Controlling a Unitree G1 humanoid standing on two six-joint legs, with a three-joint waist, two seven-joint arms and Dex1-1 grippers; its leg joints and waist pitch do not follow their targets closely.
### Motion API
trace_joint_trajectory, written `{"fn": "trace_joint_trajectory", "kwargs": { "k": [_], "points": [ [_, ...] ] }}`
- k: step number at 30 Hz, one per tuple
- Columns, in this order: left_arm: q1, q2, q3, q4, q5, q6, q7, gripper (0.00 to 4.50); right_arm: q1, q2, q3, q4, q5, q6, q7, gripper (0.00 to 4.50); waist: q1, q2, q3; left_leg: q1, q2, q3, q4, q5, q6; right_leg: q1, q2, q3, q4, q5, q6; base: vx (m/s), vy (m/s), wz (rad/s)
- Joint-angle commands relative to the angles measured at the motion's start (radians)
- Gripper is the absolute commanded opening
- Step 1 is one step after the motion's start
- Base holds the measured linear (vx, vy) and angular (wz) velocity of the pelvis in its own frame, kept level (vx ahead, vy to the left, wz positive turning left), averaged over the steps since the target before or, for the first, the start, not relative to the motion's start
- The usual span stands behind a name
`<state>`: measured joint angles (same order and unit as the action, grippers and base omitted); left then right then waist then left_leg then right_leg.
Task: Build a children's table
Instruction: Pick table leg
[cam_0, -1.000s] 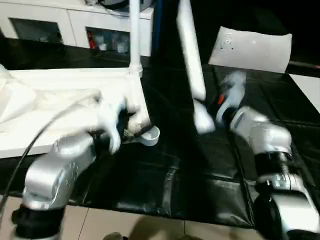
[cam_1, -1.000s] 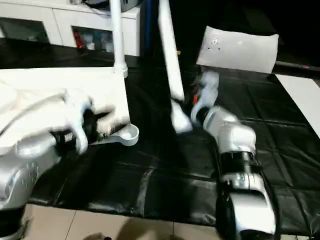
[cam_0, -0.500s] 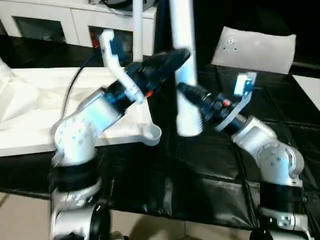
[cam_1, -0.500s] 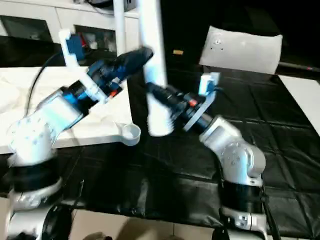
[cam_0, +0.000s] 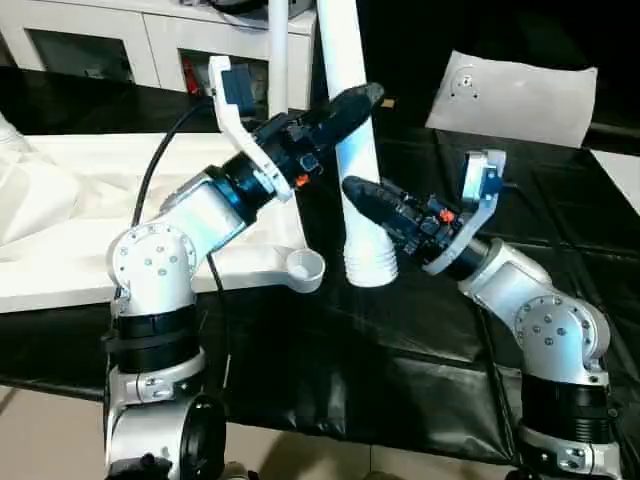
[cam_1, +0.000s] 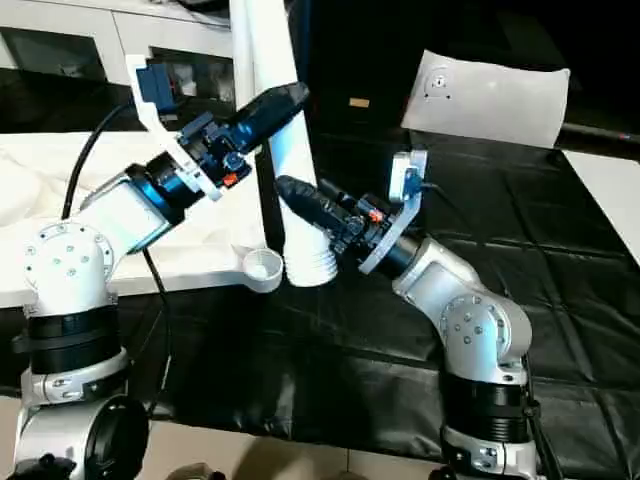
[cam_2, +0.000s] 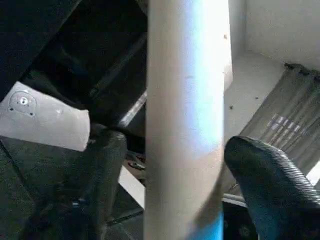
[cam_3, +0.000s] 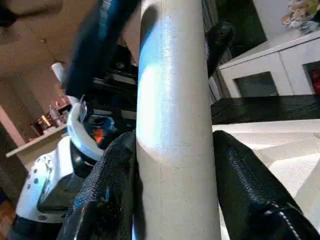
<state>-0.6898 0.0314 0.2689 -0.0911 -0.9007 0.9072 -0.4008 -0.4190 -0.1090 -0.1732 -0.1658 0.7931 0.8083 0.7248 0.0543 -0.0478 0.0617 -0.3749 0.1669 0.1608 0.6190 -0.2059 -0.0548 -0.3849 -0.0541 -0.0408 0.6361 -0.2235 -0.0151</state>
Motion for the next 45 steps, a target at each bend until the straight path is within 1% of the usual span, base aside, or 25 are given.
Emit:
{"fn": "trace_joint_trajectory", "kwargs": {
  "k": [1, 2, 3, 5, 6, 8, 11, 14, 15, 16, 17, 20, 22, 23, 25, 26, 30, 32, 35, 42, 43, 44, 45],
  "points": [
    [0.003, 0.003, -0.011, 0.006, -0.010, -0.006, -0.012, 3.28, 0.008, -0.011, 0.002, -0.034, 0.028, 0.012, 0.006, 1.85, 0.000, 0.010, -0.061, 0.013, 0.058, -0.014, -0.081, -0.072, -0.004, 0.051, -0.082, 0.050, -0.081, -0.074, -0.195, 0.000, 0.000, 0.00],
    [0.004, 0.003, -0.012, 0.006, -0.011, -0.006, -0.013, 3.18, 0.009, -0.011, 0.002, -0.035, 0.030, 0.013, 0.006, 1.85, -0.001, 0.011, -0.060, 0.013, 0.057, -0.015, -0.082, -0.080, -0.008, 0.050, -0.082, 0.050, -0.082, -0.089, -0.191, 0.000, 0.000, 0.00],
    [0.004, 0.001, -0.010, 0.007, -0.018, -0.006, -0.014, 3.18, 0.009, -0.013, 0.004, -0.036, 0.031, 0.014, 0.006, 1.85, -0.001, 0.011, -0.061, 0.013, 0.057, -0.015, -0.082, -0.082, -0.009, 0.050, -0.082, 0.050, -0.083, -0.093, -0.190, 0.000, 0.000, 0.00],
    [0.004, 0.002, -0.010, 0.009, -0.029, -0.005, -0.012, 2.97, 0.008, -0.017, 0.006, -0.037, 0.038, 0.014, 0.005, 1.85, 0.000, 0.012, -0.061, 0.013, 0.057, -0.015, -0.082, -0.083, -0.012, 0.050, -0.082, 0.051, -0.083, -0.092, -0.189, 0.000, 0.000, 0.00],
    [0.005, 0.001, -0.010, 0.009, -0.035, -0.004, -0.013, 2.97, 0.008, -0.019, 0.007, -0.038, 0.042, 0.015, 0.005, 1.85, 0.000, 0.012, -0.061, 0.013, 0.058, -0.015, -0.082, -0.083, -0.013, 0.049, -0.082, 0.051, -0.082, -0.090, -0.188, 0.000, 0.000, 0.00],
    [0.006, 0.003, -0.011, 0.008, -0.038, -0.002, -0.017, 2.74, 0.009, -0.023, 0.008, -0.039, 0.047, 0.014, 0.004, 1.85, 0.001, 0.011, -0.061, 0.012, 0.057, -0.015, -0.082, -0.078, -0.013, 0.050, -0.082, 0.051, -0.082, -0.080, -0.189, 0.000, 0.000, 0.00],
    [0.005, 0.004, -0.011, 0.008, -0.041, 0.003, -0.019, 2.62, 0.008, -0.027, 0.008, -0.038, 0.049, 0.012, 0.005, 1.85, 0.000, 0.012, -0.061, 0.012, 0.057, -0.014, -0.082, -0.082, -0.014, 0.049, -0.081, 0.051, -0.083, -0.084, -0.188, 0.000, 0.000, 0.00],
    [0.005, 0.006, -0.013, 0.007, -0.047, 0.006, -0.020, 2.29, 0.008, -0.031, 0.010, -0.036, 0.051, 0.009, 0.002, 1.85, 0.000, 0.012, -0.061, 0.012, 0.057, -0.015, -0.082, -0.081, -0.015, 0.050, -0.082, 0.051, -0.083, -0.084, -0.187, 0.000, 0.000, 0.00],
    [0.006, 0.008, -0.014, 0.006, -0.052, 0.007, -0.020, 2.29, 0.008, -0.033, 0.012, -0.035, 0.052, 0.007, 0.000, 1.85, 0.001, 0.012, -0.061, 0.012, 0.057, -0.015, -0.082, -0.079, -0.016, 0.051, -0.082, 0.051, -0.082, -0.080, -0.188, 0.000, 0.000, 0.00],
    [0.006, 0.008, -0.014, 0.005, -0.055, 0.008, -0.020, 2.12, 0.009, -0.035, 0.014, -0.035, 0.053, 0.005, -0.001, 1.85, 0.000, 0.012, -0.060, 0.012, 0.057, -0.015, -0.083, -0.080, -0.017, 0.050, -0.081, 0.050, -0.082, -0.081, -0.188, 0.000, 0.000, 0.00],
    [0.006, 0.009, -0.015, 0.003, -0.057, 0.008, -0.020, 2.12, 0.009, -0.035, 0.015, -0.034, 0.052, 0.004, -0.002, 1.85, 0.000, 0.011, -0.060, 0.012, 0.056, -0.014, -0.083, -0.083, -0.016, 0.050, -0.081, 0.050, -0.083, -0.084, -0.187, 0.000, 0.000, 0.00],
    [0.007, 0.010, -0.016, 0.000, -0.061, 0.010, -0.020, 1.91, 0.008, -0.036, 0.017, -0.031, 0.049, 0.000, -0.003, 1.85, 0.000, 0.012, -0.061, 0.012, 0.057, -0.015, -0.083, -0.077, -0.015, 0.050, -0.081, 0.050, -0.082, -0.079, -0.187, 0.000, 0.000, 0.00],
    [0.008, 0.010, -0.017, -0.001, -0.064, 0.011, -0.019, 1.88, 0.007, -0.037, 0.018, -0.029, 0.047, -0.003, -0.004, 1.85, 0.000, 0.011, -0.061, 0.012, 0.057, -0.015, -0.082, -0.074, -0.015, 0.050, -0.081, 0.051, -0.082, -0.072, -0.188, 0.000, 0.000, 0.00],
    [0.009, 0.010, -0.017, -0.004, -0.069, 0.012, -0.018, 1.86, 0.007, -0.037, 0.019, -0.027, 0.045, -0.006, -0.005, 1.85, 0.000, 0.008, -0.061, 0.012, 0.057, -0.014, -0.083, -0.074, -0.014, 0.050, -0.081, 0.051, -0.082, -0.074, -0.188, 0.000, 0.000, 0.00],
    [0.009, 0.012, -0.019, -0.007, -0.075, 0.012, -0.016, 1.85, 0.005, -0.039, 0.021, -0.024, 0.044, -0.010, -0.006, 1.85, 0.001, 0.010, -0.061, 0.012, 0.056, -0.014, -0.082, -0.074, -0.013, 0.050, -0.082, 0.051, -0.082, -0.077, -0.189, 0.000, 0.000, 0.00],
    [0.009, 0.013, -0.020, -0.007, -0.076, 0.011, -0.016, 1.84, 0.004, -0.040, 0.021, -0.022, 0.043, -0.011, -0.006, 1.85, 0.001, 0.008, -0.061, 0.012, 0.057, -0.014, -0.083, -0.073, -0.014, 0.051, -0.082, 0.051, -0.082, -0.078, -0.188, 0.000, 0.000, 0.00],
    [0.009, 0.014, -0.019, -0.005, -0.077, 0.008, -0.015, 1.84, 0.001, -0.042, 0.024, -0.017, 0.035, -0.019, -0.010, 1.85, 0.002, 0.009, -0.062, 0.013, 0.057, -0.013, -0.081, -0.059, -0.009, 0.050, -0.082, 0.050, -0.080, -0.061, -0.189, 0.000, 0.000, 0.00],
    [0.009, 0.014, -0.019, -0.004, -0.077, 0.007, -0.016, 1.84, 0.000, -0.043, 0.024, -0.016, 0.032, -0.021, -0.010, 1.85, 0.001, 0.008, -0.062, 0.012, 0.057, -0.014, -0.082, -0.054, -0.007, 0.051, -0.082, 0.050, -0.079, -0.050, -0.191, 0.000, 0.000, 0.00],
    [0.009, 0.014, -0.018, -0.002, -0.074, 0.001, -0.013, 1.84, -0.001, -0.047, 0.033, -0.012, 0.008, -0.040, -0.018, 1.85, 0.001, 0.008, -0.062, 0.012, 0.057, -0.013, -0.081, -0.053, -0.007, 0.052, -0.082, 0.050, -0.079, -0.052, -0.191, 0.000, 0.000, 0.00],
    [0.010, 0.021, -0.021, 0.004, -0.071, -0.012, -0.012, 1.84, -0.009, -0.052, 0.044, 0.008, -0.023, -0.065, -0.031, 1.85, 0.001, 0.008, -0.062, 0.013, 0.057, -0.013, -0.082, -0.054, -0.008, 0.051, -0.081, 0.050, -0.079, -0.055, -0.190, 0.000, 0.000, 0.00],
    [0.010, 0.021, -0.021, 0.004, -0.071, -0.012, -0.012, 1.84, -0.009, -0.053, 0.045, 0.008, -0.024, -0.066, -0.031, 1.85, 0.001, 0.006, -0.062, 0.012, 0.057, -0.013, -0.081, -0.052, -0.007, 0.052, -0.081, 0.050, -0.079, -0.052, -0.190, 0.000, 0.000, 0.00],
    [0.009, 0.024, -0.022, 0.005, -0.068, -0.014, -0.013, 1.84, -0.016, -0.050, 0.041, 0.019, -0.021, -0.061, -0.040, 2.19, 0.001, 0.006, -0.062, 0.012, 0.056, -0.012, -0.081, -0.053, -0.007, 0.052, -0.082, 0.051, -0.079, -0.053, -0.190, 0.000, 0.000, 0.00],
    [0.009, 0.025, -0.022, 0.005, -0.067, -0.014, -0.013, 1.84, -0.017, -0.049, 0.040, 0.021, -0.020, -0.059, -0.043, 2.19, 0.001, 0.007, -0.062, 0.012, 0.056, -0.012, -0.081, -0.054, -0.006, 0.052, -0.082, 0.050, -0.079, -0.055, -0.191, 0.000, 0.000, 0.00]
  ]
}}
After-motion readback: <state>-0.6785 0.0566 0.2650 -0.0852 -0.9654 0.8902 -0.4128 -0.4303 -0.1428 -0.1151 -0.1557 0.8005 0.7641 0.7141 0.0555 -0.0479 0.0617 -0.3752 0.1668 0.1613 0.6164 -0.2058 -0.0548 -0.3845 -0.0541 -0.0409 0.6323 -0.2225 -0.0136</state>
